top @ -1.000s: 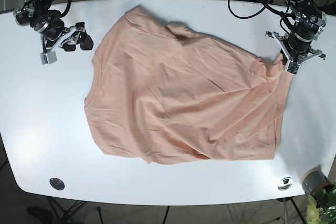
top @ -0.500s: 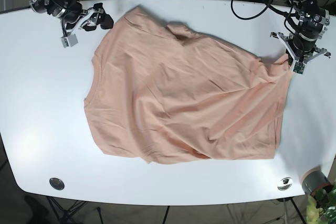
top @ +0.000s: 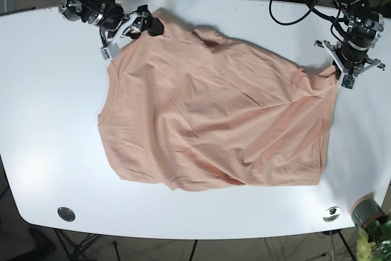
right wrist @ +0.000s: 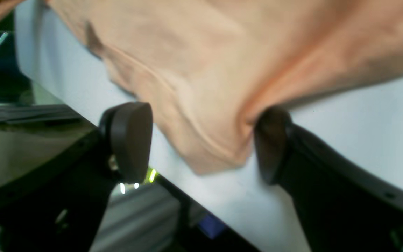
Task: Fold the T-shirt properly
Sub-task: 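Grasp the shirt's collar edge with the right gripper, then lift the shirt with both grippers and shake it out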
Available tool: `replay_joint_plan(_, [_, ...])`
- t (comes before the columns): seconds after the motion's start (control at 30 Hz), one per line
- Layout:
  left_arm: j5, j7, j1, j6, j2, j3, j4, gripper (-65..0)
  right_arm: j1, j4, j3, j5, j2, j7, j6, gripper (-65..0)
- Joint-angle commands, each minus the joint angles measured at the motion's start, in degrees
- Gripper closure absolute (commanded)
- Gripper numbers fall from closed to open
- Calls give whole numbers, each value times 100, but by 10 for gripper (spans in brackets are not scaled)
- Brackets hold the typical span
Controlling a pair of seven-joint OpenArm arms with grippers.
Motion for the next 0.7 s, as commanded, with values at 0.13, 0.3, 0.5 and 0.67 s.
replay_joint_plan(0.13, [-29, -110, -39, 36, -75, -21, 93, 0, 142, -366, -328, -20, 65, 249, -123, -400])
replay_joint_plan(0.3, [-29, -110, -39, 36, -75, -30, 93, 0, 195, -366, -346, -20, 74, 249, -123, -135])
replay_joint_plan(0.5, [-222, -84, -118, 36, -31, -109, 155, 0, 151, -67, -311, 33, 215, 231, -123, -27])
replay_joint_plan(0.67, [-1137, 320, -153, 36, -39, -698, 269, 0, -113, 672, -117, 33, 364, 240, -123, -24])
